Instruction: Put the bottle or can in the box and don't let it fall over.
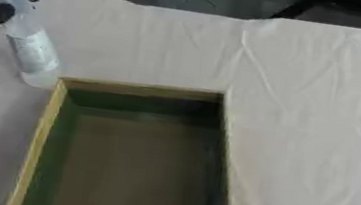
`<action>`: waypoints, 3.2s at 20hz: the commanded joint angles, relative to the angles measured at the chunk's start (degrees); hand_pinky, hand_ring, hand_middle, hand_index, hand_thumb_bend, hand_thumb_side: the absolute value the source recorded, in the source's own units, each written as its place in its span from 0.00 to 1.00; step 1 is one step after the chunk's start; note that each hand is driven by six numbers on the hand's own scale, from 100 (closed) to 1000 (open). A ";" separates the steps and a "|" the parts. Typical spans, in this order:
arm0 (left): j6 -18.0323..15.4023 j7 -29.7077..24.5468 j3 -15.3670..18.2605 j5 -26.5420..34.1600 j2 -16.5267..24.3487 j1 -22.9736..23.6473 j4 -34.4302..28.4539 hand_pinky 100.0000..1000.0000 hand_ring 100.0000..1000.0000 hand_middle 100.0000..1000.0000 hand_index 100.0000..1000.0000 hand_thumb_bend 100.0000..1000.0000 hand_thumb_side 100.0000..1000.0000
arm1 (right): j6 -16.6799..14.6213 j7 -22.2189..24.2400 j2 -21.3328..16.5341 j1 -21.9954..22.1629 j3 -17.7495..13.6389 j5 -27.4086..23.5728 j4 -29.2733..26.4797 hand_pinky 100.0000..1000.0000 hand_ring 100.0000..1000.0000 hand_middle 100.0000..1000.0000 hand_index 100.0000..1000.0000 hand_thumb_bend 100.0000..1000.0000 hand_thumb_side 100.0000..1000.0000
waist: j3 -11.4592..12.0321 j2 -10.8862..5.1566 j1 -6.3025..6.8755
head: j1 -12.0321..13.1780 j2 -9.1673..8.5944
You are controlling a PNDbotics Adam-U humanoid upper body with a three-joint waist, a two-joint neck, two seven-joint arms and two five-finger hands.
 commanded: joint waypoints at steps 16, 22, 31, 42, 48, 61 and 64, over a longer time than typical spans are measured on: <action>-0.33 -3.16 -0.65 2.07 1.80 -0.62 -4.71 1.00 1.00 1.00 0.81 0.30 0.60 | -6.82 6.43 -0.28 0.66 -0.01 1.61 -0.98 0.97 0.75 0.84 0.94 0.00 0.53 | 0.60 -1.67 -0.29 | -0.30 0.08; 1.24 -4.70 -1.02 2.32 1.33 -1.21 -4.26 1.00 1.00 1.00 0.77 0.24 0.58 | -6.21 6.36 -0.30 0.53 -0.13 1.32 -0.98 0.97 0.75 0.84 0.94 0.00 0.53 | 0.35 -1.68 -0.38 | -0.17 -0.15; 2.73 -7.20 -1.21 2.29 0.68 -1.95 -2.87 1.00 1.00 1.00 0.61 0.19 0.52 | -5.61 6.56 -0.24 -0.01 -0.18 0.92 -0.98 0.97 0.75 0.84 0.94 0.00 0.53 | 0.14 -1.30 -0.31 | -0.21 -0.45; 3.94 -8.05 -1.31 3.37 0.18 -2.10 -2.13 1.00 1.00 1.00 0.42 0.11 0.49 | -5.02 6.62 -0.03 -0.38 -0.13 0.87 -0.98 0.97 0.75 0.84 0.94 0.00 0.54 | 0.01 -1.04 -0.33 | -0.37 -0.65; 4.71 -8.69 -1.42 4.14 0.04 -2.20 -1.89 1.00 1.00 1.00 0.30 0.06 0.50 | -4.84 6.76 0.07 -0.55 -0.17 0.64 -0.98 0.97 0.75 0.84 0.94 0.00 0.54 | 0.01 -0.93 -0.41 | -0.41 -0.81; 5.11 -9.63 -1.50 4.91 -0.45 -2.05 -1.60 1.00 0.89 1.00 0.14 0.02 0.56 | -3.96 6.81 0.33 -1.02 -0.38 0.16 -0.98 0.98 0.75 0.83 0.94 0.00 0.54 | 0.03 -0.62 -0.32 | -0.44 -0.63; 5.45 -10.29 -1.70 5.34 -0.59 -2.04 -1.56 1.00 0.82 1.00 0.10 0.00 0.59 | -3.84 6.89 0.34 -1.05 -0.49 -0.19 -0.98 0.98 0.75 0.82 0.94 0.00 0.54 | -0.01 -0.63 -0.39 | -0.43 -0.65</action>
